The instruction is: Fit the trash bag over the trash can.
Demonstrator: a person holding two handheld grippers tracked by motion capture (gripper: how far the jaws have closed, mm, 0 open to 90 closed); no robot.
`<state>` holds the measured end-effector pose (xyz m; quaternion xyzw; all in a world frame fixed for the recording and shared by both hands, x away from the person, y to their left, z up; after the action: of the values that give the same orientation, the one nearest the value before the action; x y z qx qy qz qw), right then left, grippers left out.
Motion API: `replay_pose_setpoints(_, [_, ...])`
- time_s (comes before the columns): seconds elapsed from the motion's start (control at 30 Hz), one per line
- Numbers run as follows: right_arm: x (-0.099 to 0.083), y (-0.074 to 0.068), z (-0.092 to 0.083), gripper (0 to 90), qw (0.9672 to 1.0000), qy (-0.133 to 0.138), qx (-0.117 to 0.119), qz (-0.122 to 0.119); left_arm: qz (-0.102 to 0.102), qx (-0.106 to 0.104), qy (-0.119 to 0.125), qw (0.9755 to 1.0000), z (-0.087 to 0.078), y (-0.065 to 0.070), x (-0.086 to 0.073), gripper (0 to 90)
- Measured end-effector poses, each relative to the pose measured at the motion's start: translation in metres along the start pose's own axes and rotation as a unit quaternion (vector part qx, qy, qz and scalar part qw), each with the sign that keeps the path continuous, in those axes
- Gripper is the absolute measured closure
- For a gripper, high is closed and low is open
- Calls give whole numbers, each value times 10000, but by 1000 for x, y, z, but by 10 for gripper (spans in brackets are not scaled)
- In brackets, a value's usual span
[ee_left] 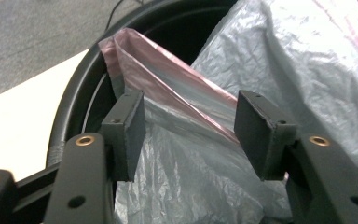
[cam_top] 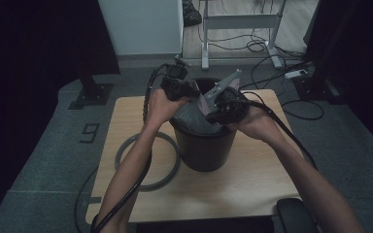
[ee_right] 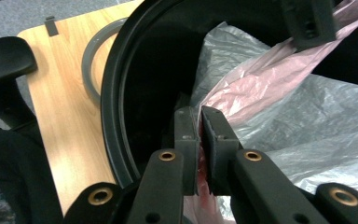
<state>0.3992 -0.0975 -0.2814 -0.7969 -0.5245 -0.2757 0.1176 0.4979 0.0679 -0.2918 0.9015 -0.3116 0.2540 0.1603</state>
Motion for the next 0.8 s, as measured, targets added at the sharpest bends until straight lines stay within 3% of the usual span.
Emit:
replay_pose_setpoints(0.27, [-2,0,0,839,10000,-6,-76,-4,89,-286,-345,9990,8,8,-4,564])
replay_pose_setpoints(0.37, [-2,0,1,839,10000,-5,-64,-16,110,-445,-494,9977,8,10,-5,689])
replay_pose_setpoints(0.47, [-2,0,2,837,10000,-18,-57,-18,243,-368,-533,9976,8,15,-7,821])
replay_pose_setpoints(0.53, [-2,2,2,806,10000,-8,-64,36,286,-341,-473,9979,5,16,-7,894])
replay_pose_setpoints(0.8, [-1,21,-17,543,9976,329,-145,585,388,-220,-237,9987,-10,20,-11,900])
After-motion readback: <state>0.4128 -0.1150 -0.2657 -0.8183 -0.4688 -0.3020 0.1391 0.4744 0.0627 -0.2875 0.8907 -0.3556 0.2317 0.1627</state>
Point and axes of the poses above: each handheld gripper's, and its own axes: z roughly forward along the jaws, x roughly out of its top, y roughly to its right, the point moved 2 cm from there along z, roughly forward along the jaws, and after that the axes turned 6 degrees about -y, right-handed, at the moved point
